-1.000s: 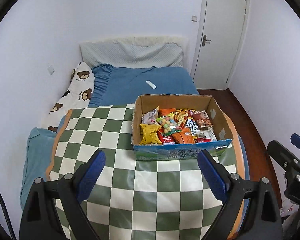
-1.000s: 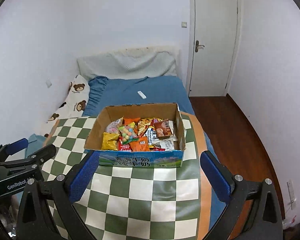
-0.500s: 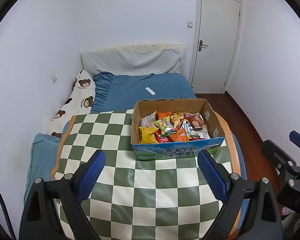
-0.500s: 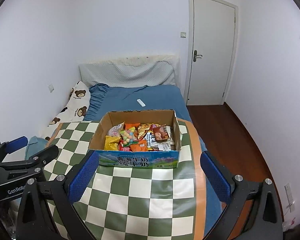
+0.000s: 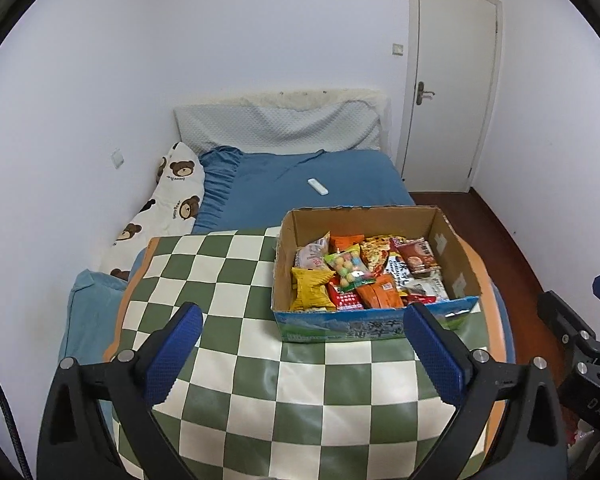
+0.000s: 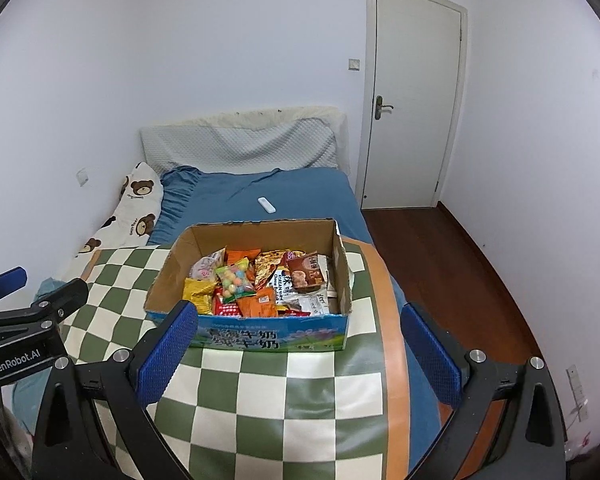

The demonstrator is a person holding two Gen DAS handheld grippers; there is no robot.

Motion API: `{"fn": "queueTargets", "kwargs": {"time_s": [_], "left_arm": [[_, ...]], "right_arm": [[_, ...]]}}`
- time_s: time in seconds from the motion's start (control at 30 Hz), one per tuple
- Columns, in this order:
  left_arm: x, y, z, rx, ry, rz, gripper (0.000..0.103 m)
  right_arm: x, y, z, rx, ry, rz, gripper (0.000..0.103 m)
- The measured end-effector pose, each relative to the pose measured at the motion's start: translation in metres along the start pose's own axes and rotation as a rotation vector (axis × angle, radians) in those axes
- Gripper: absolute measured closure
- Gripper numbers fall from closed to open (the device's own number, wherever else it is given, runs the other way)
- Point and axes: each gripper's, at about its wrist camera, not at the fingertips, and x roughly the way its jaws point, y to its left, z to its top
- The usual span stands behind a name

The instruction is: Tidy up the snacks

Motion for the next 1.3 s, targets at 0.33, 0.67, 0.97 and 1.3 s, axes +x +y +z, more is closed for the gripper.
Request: {"fn": "queueTargets", "kwargs": {"time_s": [0.33, 0.67, 0.97, 1.3], "left_arm": [[0.049, -0.009, 0.009, 0.005, 0.048, 0.039, 0.000], [0.069, -0.011, 0.009, 0.001, 0.085, 0.043, 0.000], [0.069, -0.011, 0.010, -0.008, 0.080, 0.040, 0.000], [0.067, -0.011, 0.011, -0.012, 0.078, 0.041, 0.000]], "right_arm": [[0.051, -0.002, 0.005, 0.005, 0.028, -0.024, 0.000], [0.067, -0.002, 0.007, 0.006, 0.042, -0.023, 0.000], [0.068, -0.003, 0.005, 0.011, 0.045, -0.018, 0.000], [0.068, -0.002, 0.005, 0.017, 0.050, 0.009, 0.000]]}}
